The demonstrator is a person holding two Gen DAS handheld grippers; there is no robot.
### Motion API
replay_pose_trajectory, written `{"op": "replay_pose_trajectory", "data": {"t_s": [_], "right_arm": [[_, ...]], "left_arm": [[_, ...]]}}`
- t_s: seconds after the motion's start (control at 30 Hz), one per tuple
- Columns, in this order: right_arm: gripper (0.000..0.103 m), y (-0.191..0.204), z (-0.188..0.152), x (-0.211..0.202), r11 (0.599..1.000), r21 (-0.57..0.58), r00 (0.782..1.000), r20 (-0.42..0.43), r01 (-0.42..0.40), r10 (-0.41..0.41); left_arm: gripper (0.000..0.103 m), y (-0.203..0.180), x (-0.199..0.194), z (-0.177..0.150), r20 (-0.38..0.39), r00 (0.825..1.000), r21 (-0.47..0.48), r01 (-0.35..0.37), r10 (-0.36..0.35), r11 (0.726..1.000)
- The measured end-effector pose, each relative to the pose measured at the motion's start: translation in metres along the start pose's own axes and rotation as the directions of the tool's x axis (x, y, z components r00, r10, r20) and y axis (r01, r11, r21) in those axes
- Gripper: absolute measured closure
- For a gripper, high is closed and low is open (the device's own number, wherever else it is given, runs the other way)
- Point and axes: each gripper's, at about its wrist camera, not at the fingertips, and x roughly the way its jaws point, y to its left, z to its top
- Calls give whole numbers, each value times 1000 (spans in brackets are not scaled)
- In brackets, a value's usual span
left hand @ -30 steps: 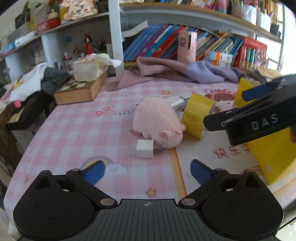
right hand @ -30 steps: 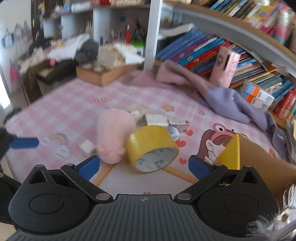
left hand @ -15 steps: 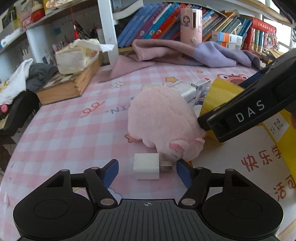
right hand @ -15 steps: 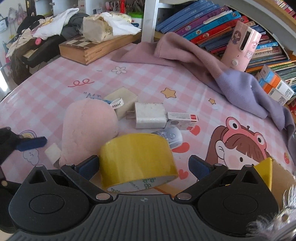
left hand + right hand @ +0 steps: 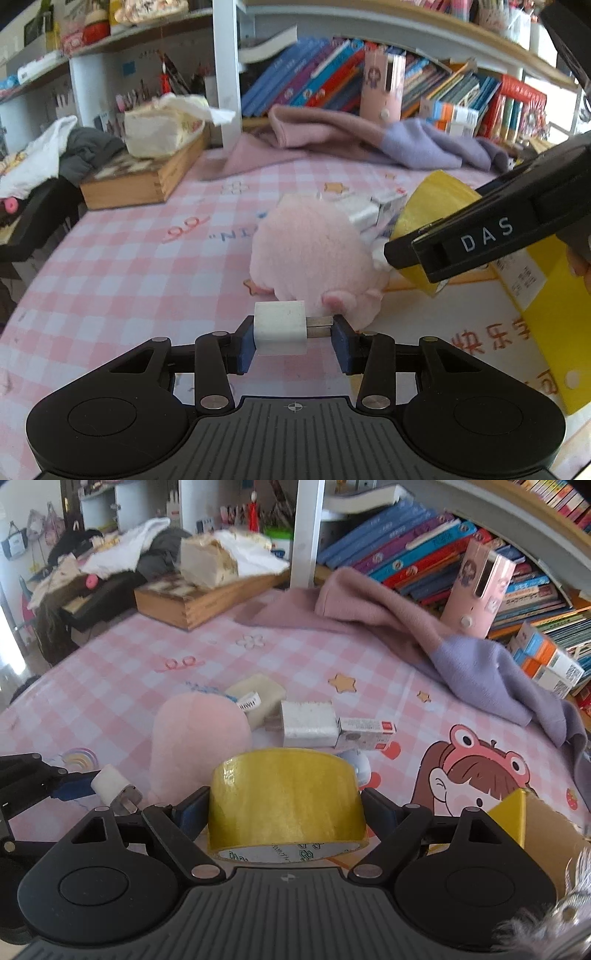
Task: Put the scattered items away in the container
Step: 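Carry the tape roll and the plug with both tools over the yellow box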
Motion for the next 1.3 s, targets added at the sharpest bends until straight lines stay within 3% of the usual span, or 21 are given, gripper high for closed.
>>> {"op": "replay_pose_trajectory", "data": {"t_s": [0.33,0.63,0.87,1.3], "right_arm": [[18,14,-12,-61,1000,27,995,103,-12,9],[18,23,-43,-126,997,76,986,166,-22,9],[18,26,-81,-168,992,119,986,164,-30,11],[18,30,-151,-237,964,263,985,163,19,-64]], "left_arm": [[62,-7,-52,5,74,997,36,0,-2,999],[62,-19,-105,-13,86,994,86,62,-69,994],[62,-28,-146,-27,93,985,113,134,-144,985],[62,-51,-196,-55,76,959,178,256,-273,950]]}}
